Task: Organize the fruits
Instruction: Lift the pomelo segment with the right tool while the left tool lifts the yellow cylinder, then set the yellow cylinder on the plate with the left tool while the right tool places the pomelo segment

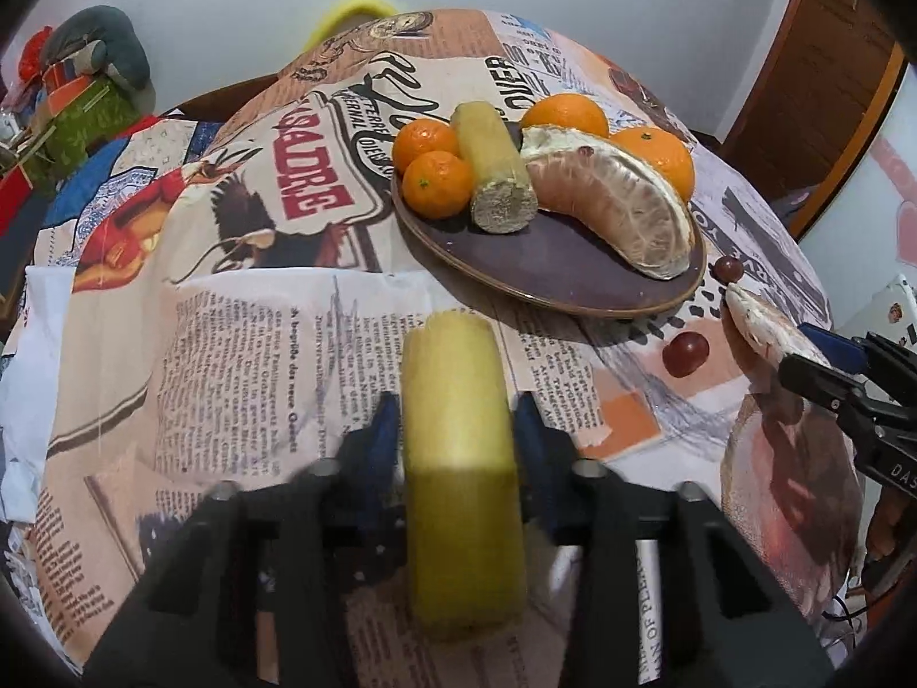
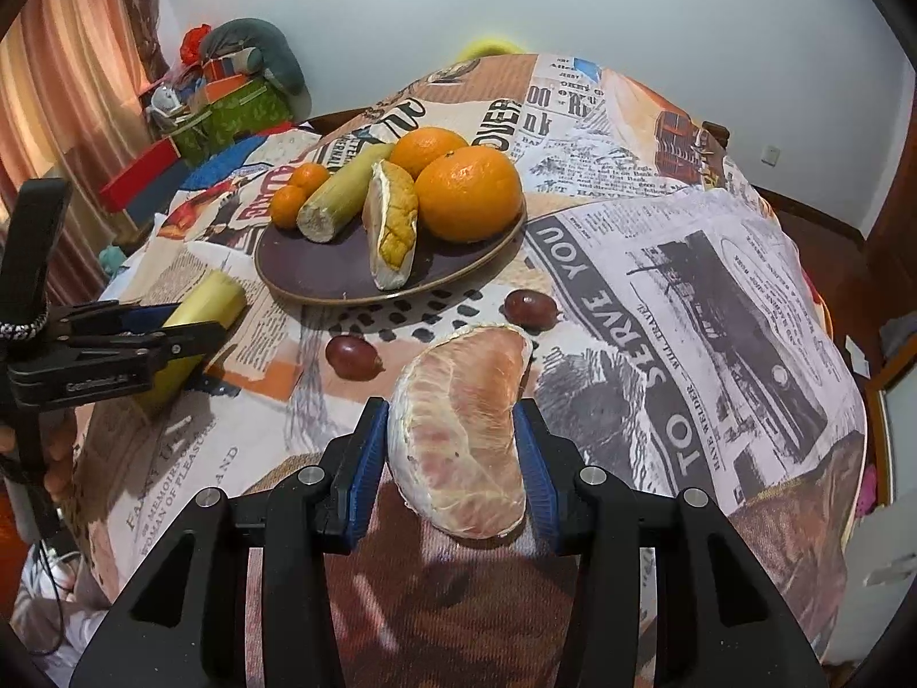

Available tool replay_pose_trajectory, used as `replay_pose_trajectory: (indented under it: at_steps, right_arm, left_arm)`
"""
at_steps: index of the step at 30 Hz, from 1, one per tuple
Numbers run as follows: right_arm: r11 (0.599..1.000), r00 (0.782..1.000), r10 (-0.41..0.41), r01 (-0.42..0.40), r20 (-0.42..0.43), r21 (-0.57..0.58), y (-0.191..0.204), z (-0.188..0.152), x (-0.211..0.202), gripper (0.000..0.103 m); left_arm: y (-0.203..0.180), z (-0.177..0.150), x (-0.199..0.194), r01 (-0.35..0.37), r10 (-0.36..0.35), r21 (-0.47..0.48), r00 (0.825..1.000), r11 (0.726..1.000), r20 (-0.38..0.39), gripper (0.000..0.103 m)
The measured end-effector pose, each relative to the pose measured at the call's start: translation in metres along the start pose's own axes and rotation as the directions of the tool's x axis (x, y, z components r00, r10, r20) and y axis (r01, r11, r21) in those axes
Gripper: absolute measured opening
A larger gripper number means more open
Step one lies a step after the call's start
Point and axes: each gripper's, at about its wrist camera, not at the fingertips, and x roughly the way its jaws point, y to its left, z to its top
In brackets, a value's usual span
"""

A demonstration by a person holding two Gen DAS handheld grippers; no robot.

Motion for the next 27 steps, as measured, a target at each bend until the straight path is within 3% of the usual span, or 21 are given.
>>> replay_pose_trajectory:
  at_steps: [9, 13, 19, 21, 25, 27]
  right_arm:
    - [1.0, 0.999, 0.002, -0.002, 0.042, -0.001, 0.001, 0.012, -0.01, 0.041]
    - [1.0, 0.998, 0.009, -0.009, 0.066, -0.006, 0.002, 0.021, -0.016, 0.019]
    - [1.0, 0.997, 0.015, -0.013, 0.073, -0.021, 0.005, 0.029, -0.019, 0.018]
    - [1.0, 0.999, 0.022, -0.023, 0.046, 0.004, 0.001, 0.024, -0.015, 0.02]
    - [0.998, 0.999, 0.033, -0.033, 0.003, 0.055, -0.007, 0.013, -0.007, 0.053]
    - [0.999, 1.0, 0.013, -0.012, -0.003, 0.042, -0.006, 0.009, -0.002, 0.053]
  left_arm:
    - [-0.006, -0.005, -0.027, 0.0, 0.0, 0.01, 0.998, 1.0, 0.055, 0.037]
    - [-0.012, -0.001, -0.051, 0.019, -0.022, 0.027, 0.993, 0.999, 0.116, 0.037]
    - [-0.021, 0.01, -0.075, 0.05, -0.057, 0.043, 0.982, 0.998, 0.183, 0.036]
    - [-0.024, 0.013, -0.08, 0.055, -0.062, 0.044, 0.977, 0.998, 0.203, 0.035]
    - [-0.028, 0.018, -0.085, 0.077, -0.084, 0.037, 0.97, 0.996, 0.23, 0.035]
    - [-0.03, 0.02, -0.085, 0.079, -0.086, 0.038, 0.968, 0.996, 0.234, 0.035]
